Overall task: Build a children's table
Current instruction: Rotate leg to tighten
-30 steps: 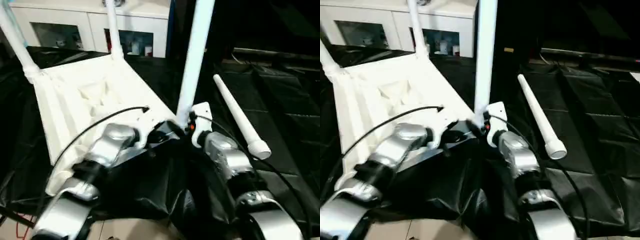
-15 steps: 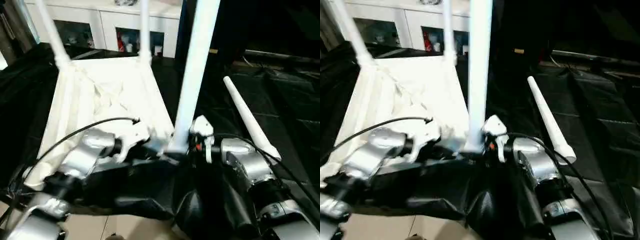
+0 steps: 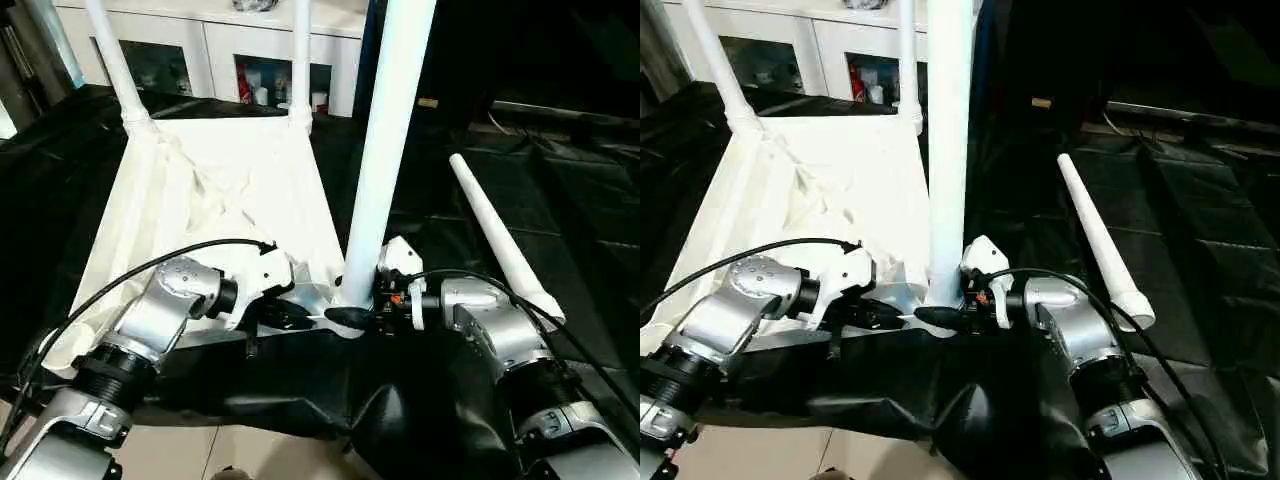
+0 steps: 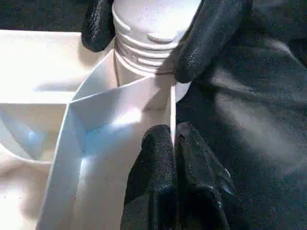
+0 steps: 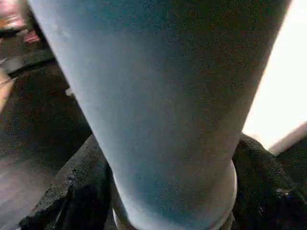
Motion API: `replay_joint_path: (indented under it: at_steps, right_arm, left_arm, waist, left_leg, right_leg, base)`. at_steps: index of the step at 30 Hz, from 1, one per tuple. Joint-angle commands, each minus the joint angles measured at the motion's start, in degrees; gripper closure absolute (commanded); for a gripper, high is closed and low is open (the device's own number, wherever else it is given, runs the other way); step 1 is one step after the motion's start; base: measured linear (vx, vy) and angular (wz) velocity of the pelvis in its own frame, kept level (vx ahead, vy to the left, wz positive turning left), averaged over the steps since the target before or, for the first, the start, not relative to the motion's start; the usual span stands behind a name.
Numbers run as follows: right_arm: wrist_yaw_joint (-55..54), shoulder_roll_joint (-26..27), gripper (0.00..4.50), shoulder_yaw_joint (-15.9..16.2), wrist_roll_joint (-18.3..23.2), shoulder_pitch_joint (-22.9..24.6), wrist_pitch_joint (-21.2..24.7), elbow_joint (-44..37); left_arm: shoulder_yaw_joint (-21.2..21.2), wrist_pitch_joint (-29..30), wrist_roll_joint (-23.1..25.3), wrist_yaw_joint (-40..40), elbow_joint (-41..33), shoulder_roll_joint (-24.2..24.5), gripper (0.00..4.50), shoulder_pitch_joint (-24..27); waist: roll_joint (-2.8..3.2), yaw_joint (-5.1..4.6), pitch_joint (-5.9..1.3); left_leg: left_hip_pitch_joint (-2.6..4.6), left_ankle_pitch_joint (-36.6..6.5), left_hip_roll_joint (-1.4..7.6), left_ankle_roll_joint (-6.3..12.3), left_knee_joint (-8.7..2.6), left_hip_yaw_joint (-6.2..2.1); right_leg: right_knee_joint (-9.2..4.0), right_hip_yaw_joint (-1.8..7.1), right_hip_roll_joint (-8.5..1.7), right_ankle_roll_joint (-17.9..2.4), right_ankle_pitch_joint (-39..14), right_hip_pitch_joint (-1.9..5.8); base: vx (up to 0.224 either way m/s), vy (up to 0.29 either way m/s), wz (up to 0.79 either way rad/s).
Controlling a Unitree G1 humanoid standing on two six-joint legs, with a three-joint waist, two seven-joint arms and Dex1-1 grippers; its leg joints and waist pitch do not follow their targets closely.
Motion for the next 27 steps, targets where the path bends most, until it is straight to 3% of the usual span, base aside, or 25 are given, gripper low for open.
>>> replay_joint_path:
  at_steps: [1, 4, 7, 10, 15, 16, 17, 22, 27]
  right_arm:
    - [-5.3, 2.7, 1.73, 0.1, -0.5, -0.5, 1.1, 2.0]
    - [-20.5, 7.4, 1.73, -3.9, -1.6, -3.4, -0.1, 9.1]
    - [-30.1, 11.2, 1.74, -6.7, -0.9, -5.9, -0.7, 13.6]
    - [-35.7, 14.1, 1.74, -7.5, -1.3, -7.2, -1.2, 15.3]
    - [-35.1, 16.3, 1.74, -6.4, -2.6, -8.0, -3.2, 17.1]
    - [-34.2, 16.4, 1.18, -6.7, -2.3, -8.3, -3.7, 17.6]
    - [-33.2, 16.2, 1.18, -7.2, -1.6, -8.6, -4.0, 18.0]
    - [-29.4, 13.5, 0.64, -5.7, -2.7, -8.2, -5.5, 16.9]
    - [-16.8, 8.4, 0.64, -3.0, -1.6, -5.6, -7.4, 11.8]
  left_arm:
    - [-0.8, 0.5, -0.4, 2.8, 0.2, -3.3, 4.50, -2.0]
    - [1.4, 3.1, 1.1, 12.6, 4.8, -7.9, 4.50, -5.2]
    - [3.3, 5.2, 2.0, 20.9, 8.9, -11.8, 4.50, -8.7]
    - [3.9, 5.5, 2.7, 24.7, 11.1, -14.0, 4.50, -10.6]
    - [3.4, 5.0, 2.8, 24.4, 11.3, -15.4, 4.50, -11.0]
    - [3.1, 4.9, 2.7, 23.8, 11.0, -15.4, 4.50, -10.8]
    - [2.4, 4.1, 2.7, 22.8, 10.4, -14.8, 4.50, -10.3]
    - [0.7, 2.5, 2.0, 17.6, 8.0, -12.4, 4.50, -8.0]
    - [-0.3, 0.5, 1.1, 11.7, 5.2, -9.3, 4.50, -5.8]
  waist:
    - [0.26, -0.31, -3.14]
    - [0.05, -0.96, -3.04]
    - [-0.04, -1.72, -3.14]
    - [-0.07, -1.96, -3.48]
    - [0.01, -1.94, -3.73]
    - [0.05, -1.99, -3.71]
    - [0.05, -2.02, -3.72]
    - [0.14, -2.29, -3.65]
    - [0.24, -2.04, -3.65]
  left_leg:
    - [-0.05, -14.8, -0.36, 0.95, -3.84, 1.07]
    - [0.07, -16.0, -0.56, -0.67, -3.91, 0.89]
    - [-0.25, -16.0, -0.81, -0.60, -3.80, 0.71]
    - [-0.44, -14.2, -0.82, 0.37, -3.63, 0.83]
    - [-0.66, -11.2, -0.70, 1.62, -3.45, 1.00]
    - [-0.69, -11.2, -0.68, 1.89, -3.46, 0.99]
    - [-0.67, -11.1, -0.67, 2.12, -3.43, 1.02]
    - [-0.71, -12.2, -0.54, 2.49, -3.53, 0.96]
    - [-0.45, -12.4, -0.27, 3.42, -3.40, 1.07]
  right_leg:
    - [-4.70, 1.98, -1.98, -10.0, -18.8, 3.17]
    - [-5.19, 1.88, -2.04, -7.7, -24.8, 2.78]
    - [-5.64, 1.60, -2.02, -6.3, -26.8, 2.94]
    - [-5.36, 1.69, -1.87, -6.8, -23.2, 2.95]
    - [-4.41, 1.76, -1.74, -9.7, -14.3, 3.32]
    - [-4.33, 1.76, -1.73, -10.2, -13.6, 3.40]
    - [-4.25, 1.78, -1.72, -10.7, -12.8, 3.41]
    - [-4.32, 1.77, -1.86, -11.1, -13.6, 3.52]
    - [-4.17, 1.89, -1.78, -12.0, -11.7, 3.47]
  base:
    - [0.000, 0.000, 0.00]
    - [0.000, 0.000, 0.00]
    - [0.000, 0.000, 0.00]
    - [0.000, 0.000, 0.00]
    - [0.000, 0.000, 0.00]
    - [0.000, 0.000, 0.00]
    - [0.000, 0.000, 0.00]
    - [0.000, 0.000, 0.00]
    - [0.000, 0.000, 0.00]
